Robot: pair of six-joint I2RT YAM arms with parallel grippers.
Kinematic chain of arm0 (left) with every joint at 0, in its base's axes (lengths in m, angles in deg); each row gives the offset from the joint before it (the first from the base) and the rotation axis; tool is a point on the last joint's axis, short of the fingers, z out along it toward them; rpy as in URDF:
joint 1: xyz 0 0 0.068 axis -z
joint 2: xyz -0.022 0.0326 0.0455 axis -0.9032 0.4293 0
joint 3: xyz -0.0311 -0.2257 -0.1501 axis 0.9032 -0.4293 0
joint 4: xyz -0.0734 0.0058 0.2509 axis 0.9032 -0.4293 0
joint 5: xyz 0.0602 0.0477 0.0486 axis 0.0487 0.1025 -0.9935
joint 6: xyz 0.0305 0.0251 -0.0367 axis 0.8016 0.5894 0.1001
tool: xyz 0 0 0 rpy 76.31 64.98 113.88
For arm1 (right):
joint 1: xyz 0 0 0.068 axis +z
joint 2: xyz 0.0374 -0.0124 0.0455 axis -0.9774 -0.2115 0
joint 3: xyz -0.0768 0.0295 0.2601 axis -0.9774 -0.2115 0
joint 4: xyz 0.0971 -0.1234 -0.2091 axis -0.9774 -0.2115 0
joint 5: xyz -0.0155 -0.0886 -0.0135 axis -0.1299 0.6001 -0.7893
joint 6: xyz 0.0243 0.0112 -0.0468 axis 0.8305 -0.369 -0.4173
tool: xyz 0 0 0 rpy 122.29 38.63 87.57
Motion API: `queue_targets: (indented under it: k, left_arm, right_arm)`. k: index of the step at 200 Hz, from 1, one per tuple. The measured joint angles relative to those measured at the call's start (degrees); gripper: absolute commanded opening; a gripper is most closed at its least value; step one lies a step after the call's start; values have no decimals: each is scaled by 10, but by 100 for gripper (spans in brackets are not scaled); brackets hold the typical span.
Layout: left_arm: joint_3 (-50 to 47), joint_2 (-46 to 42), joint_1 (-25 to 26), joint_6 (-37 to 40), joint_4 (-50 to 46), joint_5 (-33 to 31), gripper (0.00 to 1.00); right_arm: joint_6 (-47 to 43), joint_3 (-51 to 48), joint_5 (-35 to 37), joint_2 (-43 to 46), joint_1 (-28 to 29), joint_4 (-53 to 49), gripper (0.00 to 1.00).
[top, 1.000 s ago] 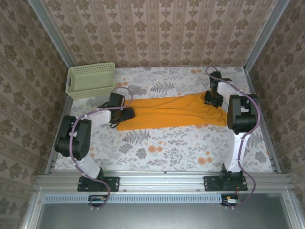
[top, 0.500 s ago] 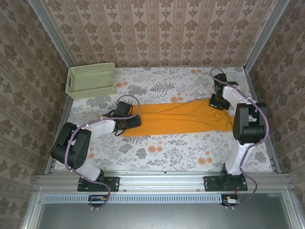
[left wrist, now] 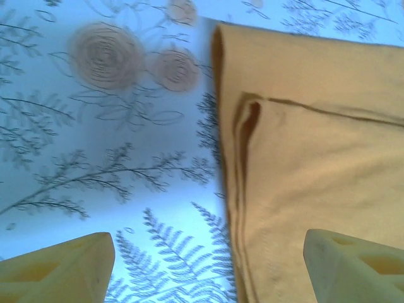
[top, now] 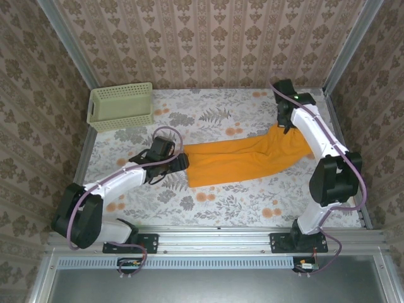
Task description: Fold the inside-out t-shirt
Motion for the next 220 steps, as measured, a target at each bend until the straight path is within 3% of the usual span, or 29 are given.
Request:
queue_targets:
  k: [50,100,152,220]
  left_arm:
    - [-10,17,10,0,28,25,76]
    - [-52,57,26,-11,111,60,71]
    - [-56,100,47,-25,156,44,54]
    - [-56,108,68,-36,174,8,47]
  right_arm:
    - [15,58,11,-44,129,-71,0]
    - [79,85,-64,-91,231,-97,0]
    - [125,127,-133,-163,275,-96,0]
    - [160,147,-204,-175,298,-71,3]
